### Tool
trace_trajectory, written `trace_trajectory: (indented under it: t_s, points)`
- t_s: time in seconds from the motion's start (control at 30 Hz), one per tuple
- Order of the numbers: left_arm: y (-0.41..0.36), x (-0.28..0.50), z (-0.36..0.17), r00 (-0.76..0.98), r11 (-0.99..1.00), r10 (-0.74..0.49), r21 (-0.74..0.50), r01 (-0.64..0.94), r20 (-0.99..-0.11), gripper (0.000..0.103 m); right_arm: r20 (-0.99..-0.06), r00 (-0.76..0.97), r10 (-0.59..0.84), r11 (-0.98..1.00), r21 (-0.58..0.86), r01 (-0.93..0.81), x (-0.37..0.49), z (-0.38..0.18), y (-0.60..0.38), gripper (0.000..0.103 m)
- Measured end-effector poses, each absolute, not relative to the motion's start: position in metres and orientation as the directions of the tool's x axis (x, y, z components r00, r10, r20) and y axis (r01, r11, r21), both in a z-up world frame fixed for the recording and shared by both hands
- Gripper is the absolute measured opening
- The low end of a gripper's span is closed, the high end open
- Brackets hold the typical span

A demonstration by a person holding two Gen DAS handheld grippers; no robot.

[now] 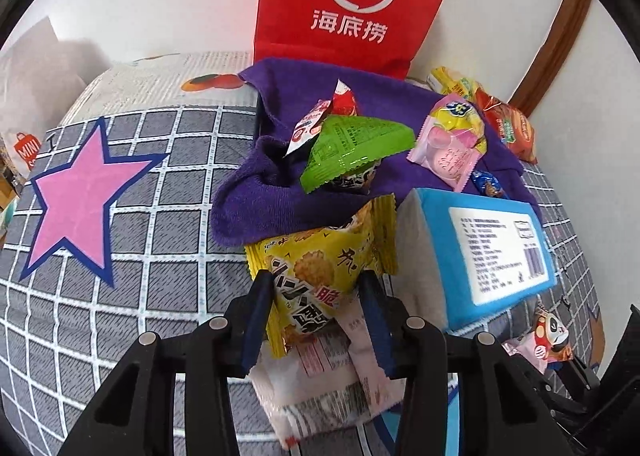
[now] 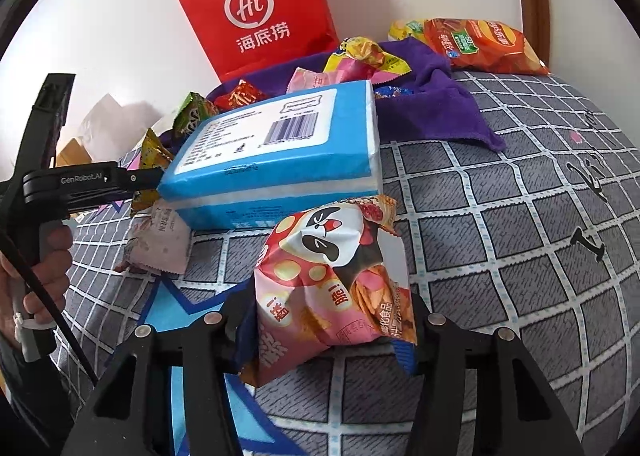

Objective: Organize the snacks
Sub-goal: 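Lift the panda-print bag with right tool while left grasps the yellow snack bag, then carry the panda-print bag with right tool while left carries yellow bag to towel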

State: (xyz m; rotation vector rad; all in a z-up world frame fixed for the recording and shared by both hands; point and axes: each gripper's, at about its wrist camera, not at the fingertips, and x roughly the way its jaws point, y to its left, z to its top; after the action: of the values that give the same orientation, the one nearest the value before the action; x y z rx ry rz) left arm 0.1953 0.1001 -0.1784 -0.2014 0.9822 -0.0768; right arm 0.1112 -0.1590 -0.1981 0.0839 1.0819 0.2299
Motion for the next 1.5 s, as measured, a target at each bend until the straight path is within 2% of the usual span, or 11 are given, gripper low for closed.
trace_trajectory:
  t_s: [0.77, 1.1, 1.5]
  points:
    - [0.093, 0.152, -0.114, 0.642, 0.978, -0.165, -0.21, 0.007, -0.749, 0.042, -0.814, 0.546, 0.197, 0.979, 0.132, -0.157, 0.094, -0.124, -0.143, 0.053]
    - [0.083, 0.165, -0.09, 0.673, 0.98, -0.159, -0.199, 0.018, -0.723, 0.042, -0.774, 0.599, 0.205, 0.977, 0.124, -0.175, 0.118, -0.089, -0.142, 0.053]
    - [0.078, 0.195, -0.074, 0.685, 0.981, -0.155, -0.192, 0.022, -0.712, 0.042, -0.76, 0.623, 0.188, 0.977, 0.081, -0.196, 0.161, -0.073, -0.135, 0.053]
